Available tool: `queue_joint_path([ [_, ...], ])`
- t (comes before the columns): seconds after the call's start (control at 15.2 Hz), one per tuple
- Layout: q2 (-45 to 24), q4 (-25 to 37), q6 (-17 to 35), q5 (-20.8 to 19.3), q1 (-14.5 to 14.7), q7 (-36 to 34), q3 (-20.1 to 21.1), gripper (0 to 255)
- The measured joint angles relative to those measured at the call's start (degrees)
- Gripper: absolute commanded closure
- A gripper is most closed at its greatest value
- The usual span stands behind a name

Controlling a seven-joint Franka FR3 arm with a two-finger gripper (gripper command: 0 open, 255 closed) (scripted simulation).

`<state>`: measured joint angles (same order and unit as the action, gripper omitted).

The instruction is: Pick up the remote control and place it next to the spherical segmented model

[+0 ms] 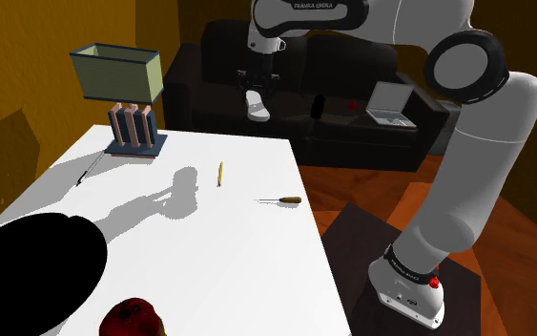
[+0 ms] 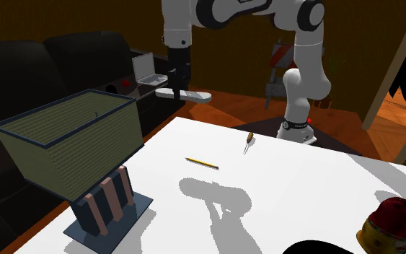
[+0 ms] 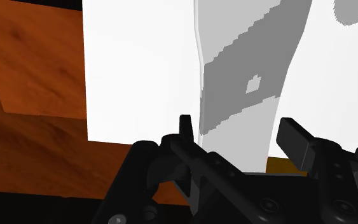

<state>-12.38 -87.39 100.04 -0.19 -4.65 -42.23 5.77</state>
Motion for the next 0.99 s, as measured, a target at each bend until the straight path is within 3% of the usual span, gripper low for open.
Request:
queue_joint_path([
  [0.26,-0.1,2.2,-2.2,-0.1,0.4,-0.6,0.2,255],
  [0.99,5.1,-4.7,-0.3,-0.3,7.9,-13.5,5.6,255],
])
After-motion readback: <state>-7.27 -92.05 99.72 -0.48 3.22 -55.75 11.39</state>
